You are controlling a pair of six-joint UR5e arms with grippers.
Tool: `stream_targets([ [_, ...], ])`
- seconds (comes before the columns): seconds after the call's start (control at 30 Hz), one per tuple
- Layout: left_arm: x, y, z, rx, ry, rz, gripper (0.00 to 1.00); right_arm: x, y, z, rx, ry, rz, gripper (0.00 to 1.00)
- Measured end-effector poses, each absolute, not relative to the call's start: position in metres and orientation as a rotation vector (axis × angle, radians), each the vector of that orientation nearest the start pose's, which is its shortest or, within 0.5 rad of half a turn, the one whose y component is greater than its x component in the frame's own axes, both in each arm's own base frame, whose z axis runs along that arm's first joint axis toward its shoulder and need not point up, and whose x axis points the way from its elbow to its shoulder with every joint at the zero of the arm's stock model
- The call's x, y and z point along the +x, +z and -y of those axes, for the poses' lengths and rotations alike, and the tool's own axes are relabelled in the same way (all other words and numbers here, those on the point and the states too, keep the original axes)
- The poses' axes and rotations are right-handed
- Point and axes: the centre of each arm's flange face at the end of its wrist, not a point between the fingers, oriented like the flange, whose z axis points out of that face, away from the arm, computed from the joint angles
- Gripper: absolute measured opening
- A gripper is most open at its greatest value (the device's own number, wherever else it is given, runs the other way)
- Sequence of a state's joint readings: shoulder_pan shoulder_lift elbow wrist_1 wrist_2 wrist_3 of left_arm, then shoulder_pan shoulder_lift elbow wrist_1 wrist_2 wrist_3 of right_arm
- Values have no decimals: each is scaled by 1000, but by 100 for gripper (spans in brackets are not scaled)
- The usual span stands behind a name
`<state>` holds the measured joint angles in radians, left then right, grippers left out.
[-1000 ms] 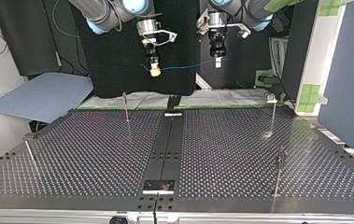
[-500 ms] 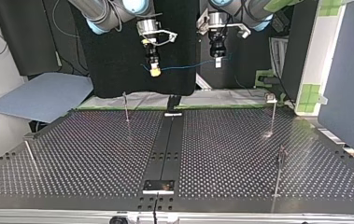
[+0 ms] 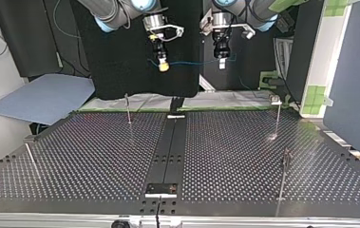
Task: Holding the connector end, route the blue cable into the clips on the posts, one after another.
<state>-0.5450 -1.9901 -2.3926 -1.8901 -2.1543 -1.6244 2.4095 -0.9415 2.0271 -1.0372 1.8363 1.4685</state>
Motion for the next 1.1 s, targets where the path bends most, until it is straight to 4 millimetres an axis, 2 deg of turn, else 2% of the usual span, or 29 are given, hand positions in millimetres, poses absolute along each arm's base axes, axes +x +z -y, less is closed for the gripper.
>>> stream_targets([
  [0.17, 288, 81, 266, -77, -16, -1560, 1, 458, 33, 266, 1725, 1474, 801, 0],
  [0.3, 288, 81, 266, -77, -16, -1560, 1, 457, 25, 265, 1739, 1461, 804, 0],
  [0.4, 287, 80, 266, -74, -16, -1563, 1, 457, 23, 264, 1742, 1459, 804, 0],
  [0.7, 266, 66, 276, 1, -18, -1635, 1, 457, 23, 264, 1743, 1458, 805, 0],
  [1.1, 255, 59, 271, 50, 23, -1717, 1, 457, 23, 264, 1743, 1458, 805, 0],
])
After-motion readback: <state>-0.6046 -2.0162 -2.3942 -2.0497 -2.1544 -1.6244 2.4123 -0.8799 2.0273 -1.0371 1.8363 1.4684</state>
